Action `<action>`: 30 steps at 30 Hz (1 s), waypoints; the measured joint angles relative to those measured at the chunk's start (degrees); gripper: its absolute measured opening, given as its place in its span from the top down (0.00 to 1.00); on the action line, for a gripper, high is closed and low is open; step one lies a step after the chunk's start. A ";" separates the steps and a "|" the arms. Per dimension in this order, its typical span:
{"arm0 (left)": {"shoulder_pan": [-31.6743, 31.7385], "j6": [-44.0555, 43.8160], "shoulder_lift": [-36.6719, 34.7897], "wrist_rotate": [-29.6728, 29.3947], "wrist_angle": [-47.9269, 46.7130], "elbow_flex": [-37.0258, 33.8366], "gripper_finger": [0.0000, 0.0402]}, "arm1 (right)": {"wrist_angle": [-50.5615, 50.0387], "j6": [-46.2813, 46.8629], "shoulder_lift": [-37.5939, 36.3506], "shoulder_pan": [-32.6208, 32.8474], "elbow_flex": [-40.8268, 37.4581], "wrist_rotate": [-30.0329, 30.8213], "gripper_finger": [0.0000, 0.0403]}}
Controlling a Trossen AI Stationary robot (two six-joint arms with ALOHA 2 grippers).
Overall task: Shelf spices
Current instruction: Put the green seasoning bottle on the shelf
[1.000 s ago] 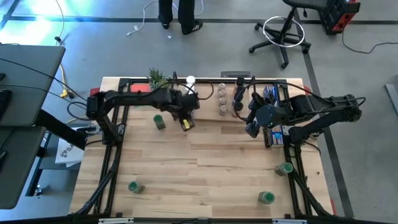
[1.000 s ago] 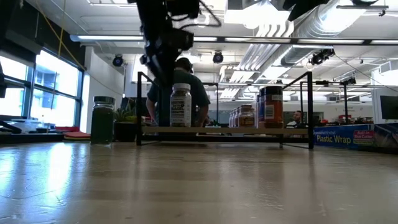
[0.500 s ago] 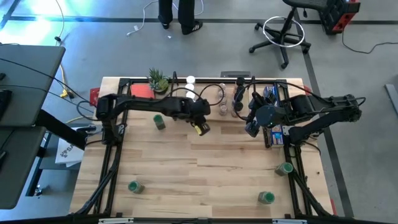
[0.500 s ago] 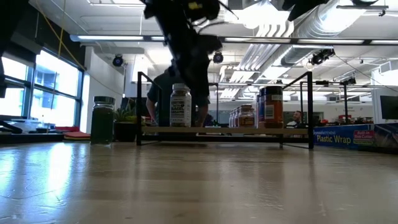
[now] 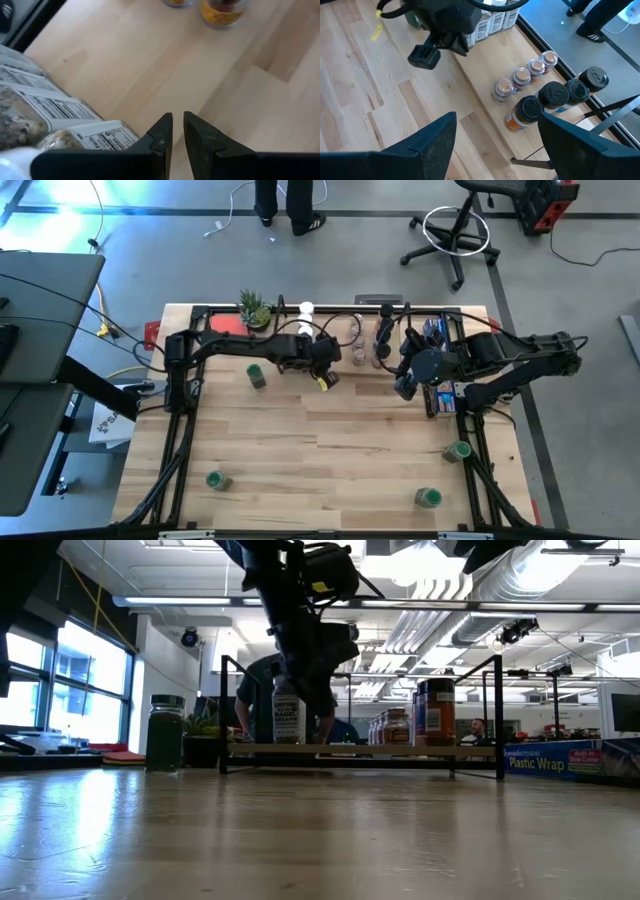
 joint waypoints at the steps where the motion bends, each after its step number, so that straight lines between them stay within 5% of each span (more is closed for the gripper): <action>1: 0.17 0.03 0.00 -0.27 -0.05 0.00 0.90 | 0.00 0.00 0.00 0.00 0.00 0.00 0.32; 16: -2.53 4.11 -0.09 0.46 -1.10 5.64 0.90 | 0.00 0.02 0.00 0.00 0.00 0.04 0.32; 30: -9.67 2.55 -0.11 0.31 -18.08 33.23 0.90 | 0.00 -3.18 0.00 0.00 0.00 0.22 0.32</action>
